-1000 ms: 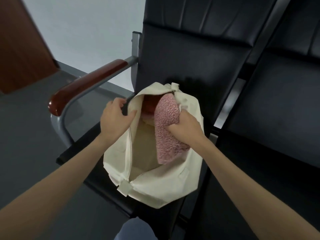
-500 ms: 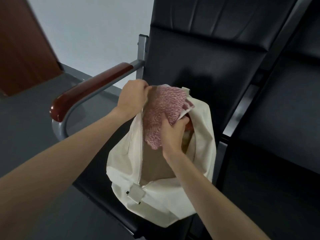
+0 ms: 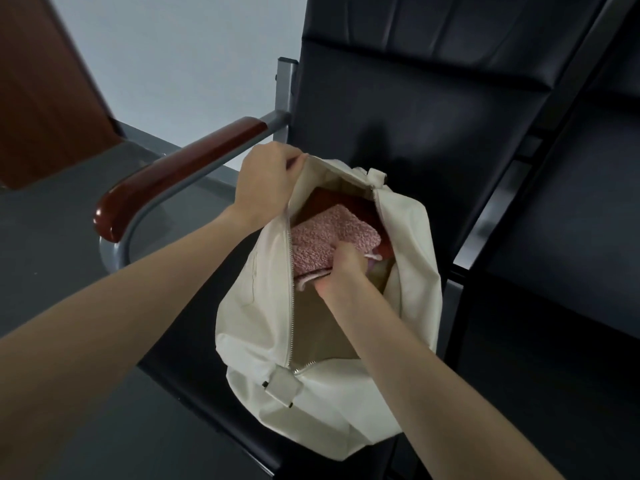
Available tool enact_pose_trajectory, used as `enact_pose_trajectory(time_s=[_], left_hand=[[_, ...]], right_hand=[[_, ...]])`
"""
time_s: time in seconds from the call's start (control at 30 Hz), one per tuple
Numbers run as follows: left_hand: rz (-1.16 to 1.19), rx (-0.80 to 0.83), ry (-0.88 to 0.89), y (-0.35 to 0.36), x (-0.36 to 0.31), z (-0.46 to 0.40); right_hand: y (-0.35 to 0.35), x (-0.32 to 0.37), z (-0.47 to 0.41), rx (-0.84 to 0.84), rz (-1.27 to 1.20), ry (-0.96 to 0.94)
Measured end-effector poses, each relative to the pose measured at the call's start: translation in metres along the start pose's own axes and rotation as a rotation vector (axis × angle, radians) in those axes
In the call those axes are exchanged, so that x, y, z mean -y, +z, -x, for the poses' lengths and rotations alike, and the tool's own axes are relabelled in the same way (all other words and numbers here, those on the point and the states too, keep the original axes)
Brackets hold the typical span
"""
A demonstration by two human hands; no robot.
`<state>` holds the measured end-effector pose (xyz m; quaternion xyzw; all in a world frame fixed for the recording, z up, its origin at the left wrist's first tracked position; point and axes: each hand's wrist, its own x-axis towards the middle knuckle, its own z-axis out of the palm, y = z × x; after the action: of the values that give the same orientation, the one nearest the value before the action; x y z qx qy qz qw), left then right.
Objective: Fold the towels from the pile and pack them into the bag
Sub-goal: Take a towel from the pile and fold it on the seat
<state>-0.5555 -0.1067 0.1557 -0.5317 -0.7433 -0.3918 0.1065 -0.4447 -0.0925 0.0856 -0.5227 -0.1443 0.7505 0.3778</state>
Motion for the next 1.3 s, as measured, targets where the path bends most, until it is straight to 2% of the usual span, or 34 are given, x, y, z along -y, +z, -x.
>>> enact_pose_trajectory(time_s=[0.1, 0.2, 0.33, 0.4, 0.47, 0.53, 0.67, 0.77, 0.87, 1.03, 1.13, 1.2, 1.3], left_hand=[[0.029, 0.042, -0.003, -0.005, 0.005, 0.0], [0.072, 0.067, 0.023, -0.01, 0.006, -0.006], [0.066, 0.052, 0.084, -0.008, 0.0, -0.019], [0.075, 0.07, 0.083, -0.004, -0.001, -0.023], [0.08, 0.128, 0.081, 0.0, 0.002, -0.022], [0.059, 0.151, 0.075, 0.004, 0.007, -0.019], [0.098, 0.131, 0.035, 0.005, 0.015, -0.01], [0.13, 0.12, 0.028, 0.003, 0.014, -0.007], [0.108, 0.122, 0.041, 0.0, 0.014, -0.006], [0.139, 0.135, 0.089, -0.005, 0.01, -0.007], [0.083, 0.17, 0.113, -0.003, 0.004, -0.006], [0.036, 0.168, 0.091, -0.003, 0.009, -0.005], [0.049, 0.158, 0.049, -0.004, 0.017, -0.004]], right_hand=[[0.0, 0.009, 0.001, 0.059, -0.124, -0.08], [0.02, 0.02, 0.001, 0.039, -0.313, -0.066], [0.042, 0.032, 0.006, 0.021, -0.348, -0.121], [0.046, 0.04, 0.004, -0.052, -0.364, -0.161], [0.044, 0.041, -0.006, -0.097, -0.396, -0.126], [0.042, 0.041, -0.008, -0.047, -0.42, -0.06], [0.038, 0.038, -0.002, -0.149, -0.236, -0.036], [0.038, 0.035, 0.002, -0.134, -0.105, -0.012], [0.034, 0.036, 0.007, -0.162, -0.116, 0.001], [0.044, 0.043, 0.014, -0.157, -0.367, -0.065], [0.048, 0.039, 0.007, -0.221, -0.298, -0.057], [0.044, 0.041, 0.012, -0.179, -0.184, -0.04], [0.028, 0.041, 0.019, -0.023, 0.036, -0.043]])
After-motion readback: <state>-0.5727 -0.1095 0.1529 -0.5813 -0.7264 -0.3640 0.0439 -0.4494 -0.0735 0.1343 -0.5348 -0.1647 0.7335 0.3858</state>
